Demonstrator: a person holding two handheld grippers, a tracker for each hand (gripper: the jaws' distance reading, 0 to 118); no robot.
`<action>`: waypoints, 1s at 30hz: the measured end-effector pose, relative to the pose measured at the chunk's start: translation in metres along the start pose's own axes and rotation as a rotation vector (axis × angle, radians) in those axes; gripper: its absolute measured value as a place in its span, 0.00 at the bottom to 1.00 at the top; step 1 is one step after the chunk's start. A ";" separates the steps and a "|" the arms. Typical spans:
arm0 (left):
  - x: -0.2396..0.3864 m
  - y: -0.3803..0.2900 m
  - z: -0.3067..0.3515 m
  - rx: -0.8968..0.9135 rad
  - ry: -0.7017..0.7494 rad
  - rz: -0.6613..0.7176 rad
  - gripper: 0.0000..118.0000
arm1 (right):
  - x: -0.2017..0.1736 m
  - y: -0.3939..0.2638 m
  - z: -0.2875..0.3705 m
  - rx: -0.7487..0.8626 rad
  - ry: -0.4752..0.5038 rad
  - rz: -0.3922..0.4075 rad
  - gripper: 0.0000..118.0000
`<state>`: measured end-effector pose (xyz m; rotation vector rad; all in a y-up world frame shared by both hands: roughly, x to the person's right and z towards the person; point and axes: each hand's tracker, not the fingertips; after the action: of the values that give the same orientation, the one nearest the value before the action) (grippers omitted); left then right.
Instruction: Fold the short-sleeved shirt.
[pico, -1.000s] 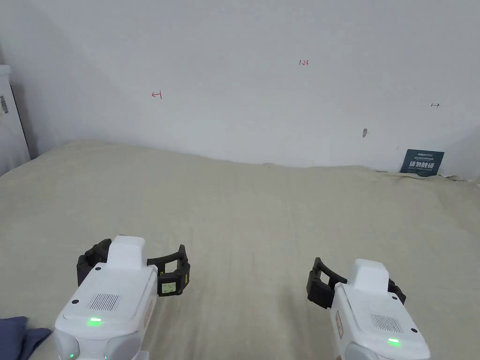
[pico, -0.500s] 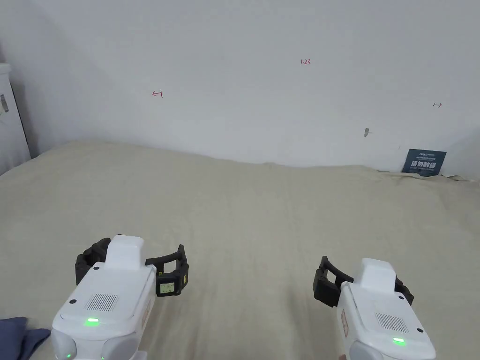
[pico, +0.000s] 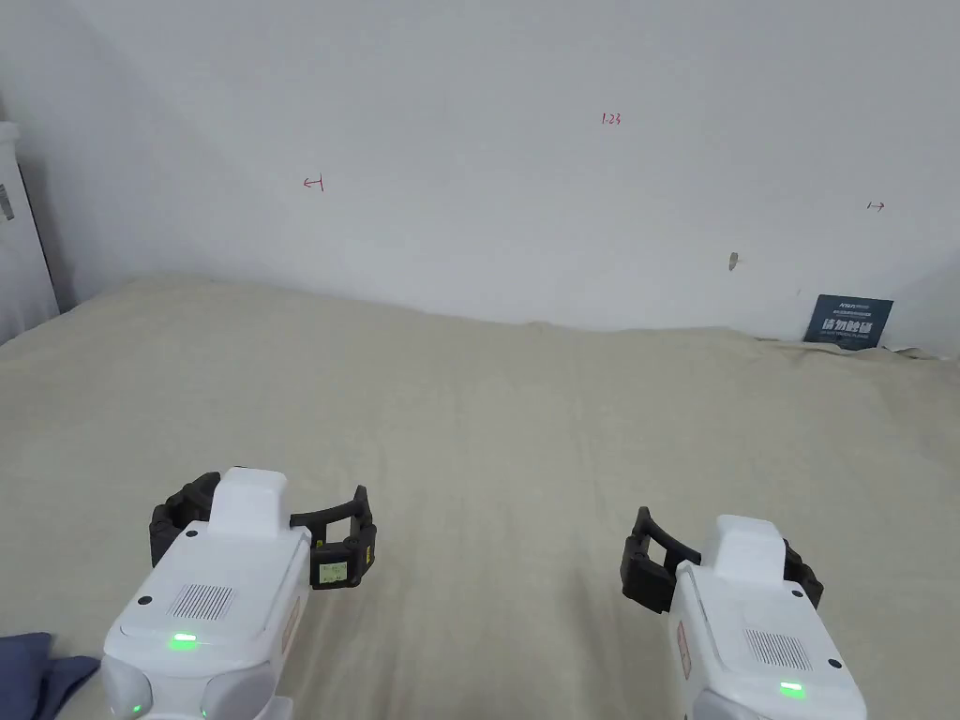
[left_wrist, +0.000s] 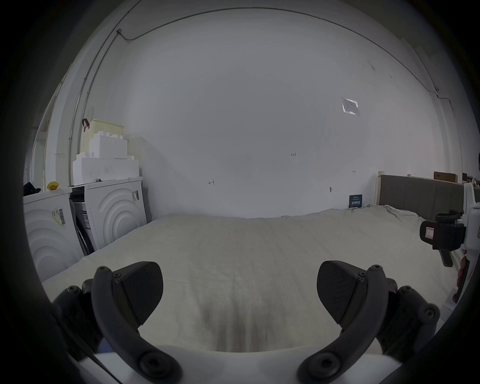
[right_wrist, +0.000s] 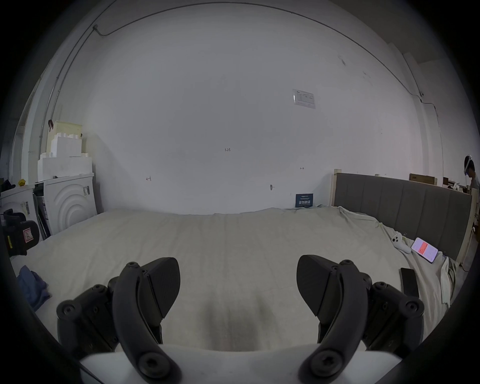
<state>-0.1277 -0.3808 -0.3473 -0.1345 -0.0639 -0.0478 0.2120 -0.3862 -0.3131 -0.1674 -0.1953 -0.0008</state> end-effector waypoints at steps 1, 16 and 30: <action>0.000 0.000 0.000 0.000 0.000 0.000 1.00 | 0.000 0.001 0.000 -0.001 0.005 -0.003 0.80; -0.003 0.005 -0.001 0.010 0.000 -0.006 1.00 | -0.003 0.005 -0.004 0.002 0.010 0.001 0.80; -0.005 0.008 0.002 0.022 0.007 0.000 1.00 | -0.003 0.005 0.000 -0.008 0.005 -0.008 0.80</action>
<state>-0.1321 -0.3723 -0.3463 -0.1122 -0.0571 -0.0473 0.2089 -0.3809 -0.3151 -0.1742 -0.1907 -0.0099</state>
